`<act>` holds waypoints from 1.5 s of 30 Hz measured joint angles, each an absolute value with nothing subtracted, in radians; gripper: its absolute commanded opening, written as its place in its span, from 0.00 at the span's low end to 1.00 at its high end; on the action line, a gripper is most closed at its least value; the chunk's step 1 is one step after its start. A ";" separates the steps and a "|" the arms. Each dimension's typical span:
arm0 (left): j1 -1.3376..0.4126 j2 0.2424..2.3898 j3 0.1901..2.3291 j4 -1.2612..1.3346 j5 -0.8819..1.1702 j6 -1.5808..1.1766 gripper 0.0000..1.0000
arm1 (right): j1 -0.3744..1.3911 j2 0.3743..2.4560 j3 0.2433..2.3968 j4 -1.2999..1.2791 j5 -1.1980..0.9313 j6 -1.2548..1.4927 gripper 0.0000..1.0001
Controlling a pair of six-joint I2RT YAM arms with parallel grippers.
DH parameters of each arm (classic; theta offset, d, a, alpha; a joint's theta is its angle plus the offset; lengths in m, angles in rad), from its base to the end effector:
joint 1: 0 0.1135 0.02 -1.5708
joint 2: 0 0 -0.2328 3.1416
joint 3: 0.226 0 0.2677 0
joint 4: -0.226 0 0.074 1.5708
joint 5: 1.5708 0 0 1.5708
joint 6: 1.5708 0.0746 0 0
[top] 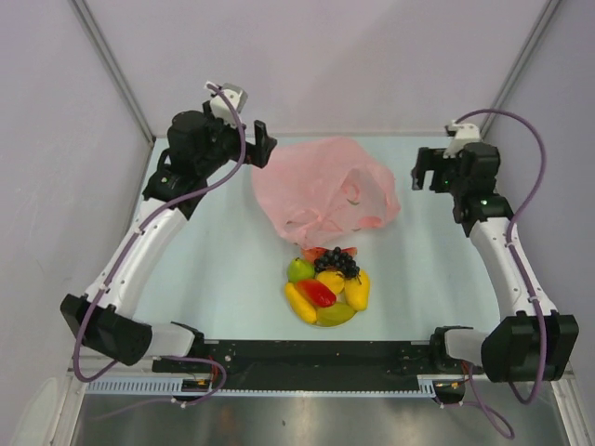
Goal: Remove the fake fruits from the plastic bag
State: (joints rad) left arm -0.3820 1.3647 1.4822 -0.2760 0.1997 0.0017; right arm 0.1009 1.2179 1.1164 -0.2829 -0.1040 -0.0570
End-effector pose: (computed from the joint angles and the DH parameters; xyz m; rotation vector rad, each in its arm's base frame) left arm 0.3375 -0.1515 0.4083 0.4780 1.6807 -0.4519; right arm 0.3400 0.0422 0.3096 -0.2225 1.9426 0.1306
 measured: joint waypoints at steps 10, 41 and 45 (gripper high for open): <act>-0.279 1.230 1.196 -0.356 0.086 0.008 0.93 | -0.111 1.279 1.111 -0.450 -0.008 0.101 1.00; -0.282 1.844 1.538 -0.401 0.252 -0.202 0.40 | -0.168 1.239 1.061 -0.503 -0.172 0.158 1.00; -0.207 1.728 1.419 -0.452 0.149 -0.189 0.94 | -0.168 1.238 1.060 -0.540 -0.155 0.157 1.00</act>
State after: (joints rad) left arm -0.2073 1.7275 1.4193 -0.4522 0.1486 -0.1886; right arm -0.1677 1.2377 1.0595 -0.5404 -0.1555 0.1566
